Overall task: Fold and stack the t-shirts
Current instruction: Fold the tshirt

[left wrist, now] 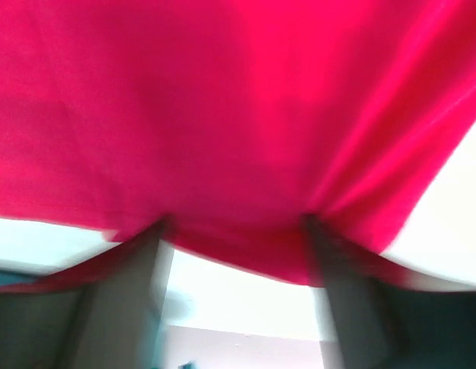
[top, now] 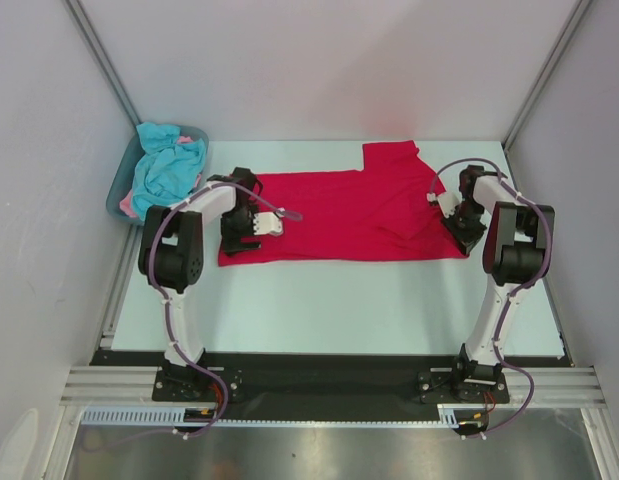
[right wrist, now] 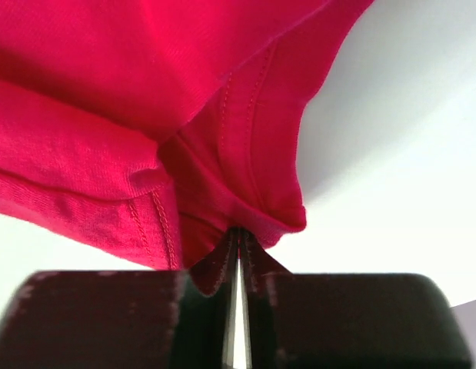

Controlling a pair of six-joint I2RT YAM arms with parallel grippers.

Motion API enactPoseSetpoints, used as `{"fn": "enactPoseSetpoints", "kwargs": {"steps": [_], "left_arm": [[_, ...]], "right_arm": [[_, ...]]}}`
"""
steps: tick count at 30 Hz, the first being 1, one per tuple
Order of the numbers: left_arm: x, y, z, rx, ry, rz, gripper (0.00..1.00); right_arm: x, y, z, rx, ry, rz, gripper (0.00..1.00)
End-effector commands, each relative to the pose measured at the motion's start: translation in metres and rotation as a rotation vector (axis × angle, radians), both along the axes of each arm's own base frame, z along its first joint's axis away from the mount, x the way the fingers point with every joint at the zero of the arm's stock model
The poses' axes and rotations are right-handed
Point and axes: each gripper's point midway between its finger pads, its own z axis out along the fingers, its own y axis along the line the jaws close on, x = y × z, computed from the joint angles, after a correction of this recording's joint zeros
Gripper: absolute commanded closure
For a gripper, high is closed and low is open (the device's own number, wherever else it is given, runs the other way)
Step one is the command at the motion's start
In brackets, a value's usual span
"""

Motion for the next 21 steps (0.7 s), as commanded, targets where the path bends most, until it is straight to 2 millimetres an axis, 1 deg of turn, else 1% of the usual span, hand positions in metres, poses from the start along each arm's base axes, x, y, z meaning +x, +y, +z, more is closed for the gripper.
{"fn": "enactPoseSetpoints", "kwargs": {"steps": [1, 2, 3, 4, 5, 6, 7, 8, 9, 10, 13, 14, 18, 20, 21], "left_arm": [[-0.021, 0.032, -0.017, 0.075, 0.103, 0.041, 0.03], [-0.02, 0.031, -0.016, 0.071, 0.097, 0.044, 0.0], [-0.016, 0.03, -0.01, 0.064, 0.076, 0.049, 0.0], [-0.01, 0.028, -0.003, 0.051, 0.051, 0.053, 0.0], [-0.006, 0.025, 0.002, 0.037, 0.032, 0.066, 0.0], [0.0, 0.019, 0.016, 0.0, -0.008, 0.073, 0.0], [0.008, 0.014, 0.027, -0.022, -0.042, 0.075, 0.0], [0.011, 0.011, 0.036, -0.037, -0.067, 0.08, 0.0], [0.014, 0.007, 0.042, -0.054, -0.085, 0.078, 0.0], [0.018, 0.004, 0.055, -0.063, -0.117, 0.074, 0.0], [0.018, 0.001, 0.064, -0.061, -0.139, 0.055, 0.0], [0.018, -0.001, 0.064, -0.062, -0.139, 0.05, 0.0], [0.013, -0.003, 0.059, -0.055, -0.122, 0.057, 0.0], [0.008, -0.004, 0.054, -0.059, -0.108, 0.063, 0.0], [0.005, -0.005, 0.051, -0.057, -0.097, 0.063, 0.0]], "right_arm": [[0.012, -0.021, -0.013, -0.086, -0.017, 0.017, 0.89], [0.015, -0.02, -0.009, -0.083, -0.027, 0.015, 0.8], [0.017, -0.015, -0.001, -0.075, -0.043, 0.012, 0.75], [0.026, -0.012, 0.008, -0.069, -0.074, 0.009, 0.7], [0.029, -0.009, 0.016, -0.06, -0.093, 0.006, 0.62], [0.033, 0.001, 0.029, -0.041, -0.124, 0.009, 0.6], [0.042, 0.004, 0.041, -0.036, -0.161, 0.012, 0.57], [0.045, 0.012, 0.05, -0.027, -0.183, 0.021, 0.55], [0.049, 0.022, 0.058, -0.018, -0.199, 0.041, 0.54], [0.054, 0.029, 0.072, -0.017, -0.238, 0.054, 0.53], [0.059, 0.041, 0.085, -0.022, -0.268, 0.094, 0.52], [0.063, 0.052, 0.089, -0.022, -0.284, 0.12, 0.52], [0.076, 0.063, 0.091, -0.029, -0.325, 0.145, 0.52], [0.08, 0.066, 0.084, -0.036, -0.324, 0.162, 0.52], [0.079, 0.063, 0.08, -0.055, -0.315, 0.164, 0.52]]}}
